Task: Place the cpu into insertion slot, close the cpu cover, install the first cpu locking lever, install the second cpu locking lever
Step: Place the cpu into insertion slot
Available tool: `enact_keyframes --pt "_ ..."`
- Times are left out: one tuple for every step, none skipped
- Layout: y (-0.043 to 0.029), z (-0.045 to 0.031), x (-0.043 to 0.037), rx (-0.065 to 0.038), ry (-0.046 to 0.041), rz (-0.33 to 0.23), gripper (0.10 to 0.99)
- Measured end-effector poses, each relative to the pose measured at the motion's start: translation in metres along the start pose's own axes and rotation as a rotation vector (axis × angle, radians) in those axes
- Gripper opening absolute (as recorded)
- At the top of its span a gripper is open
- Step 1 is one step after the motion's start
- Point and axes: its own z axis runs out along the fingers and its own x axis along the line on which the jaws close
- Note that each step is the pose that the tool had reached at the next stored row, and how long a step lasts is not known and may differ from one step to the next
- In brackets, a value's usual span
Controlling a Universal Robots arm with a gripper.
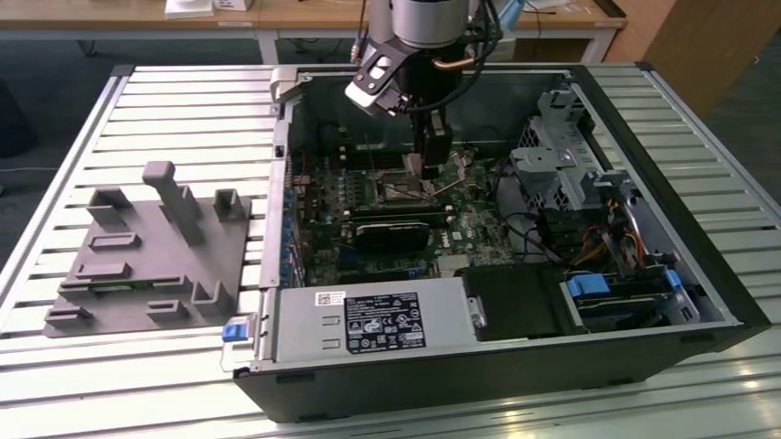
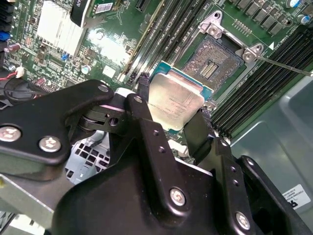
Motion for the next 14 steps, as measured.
enact_keyframes --pt "-0.0002 0.0003 0.0003 0.000 0.0000 0.000 0.533" --pt "-0.0003 0.0006 0.0005 0.000 -0.0001 0.000 0.533" --pt "-0.0004 0.0009 0.0007 0.000 -0.0002 0.000 0.533" --pt "-0.0005 0.0012 0.0008 0.000 -0.0003 0.000 0.533" --pt "-0.0007 0.0017 0.0011 0.000 -0.0004 0.000 0.533" --pt "-0.0010 0.0023 0.0013 0.000 -0.0002 0.000 0.533" --pt "-0.0012 0.0028 0.0014 0.000 -0.0001 0.000 0.533" --pt "-0.0012 0.0031 0.0014 0.000 -0.0015 0.000 0.533" --pt "-0.0012 0.0035 0.0015 0.000 -0.0039 0.000 0.533" --pt "-0.0020 0.0038 0.0015 -0.003 -0.0042 0.000 0.533" --pt "-0.0027 0.0042 0.0018 -0.005 -0.0045 0.000 0.533" --pt "-0.0033 0.0049 0.0028 -0.005 -0.0045 0.000 0.533" --pt "-0.0043 0.0057 0.0035 -0.006 -0.0044 0.000 0.533" --pt "-0.0046 0.0065 0.0041 -0.006 -0.0038 0.000 0.533"
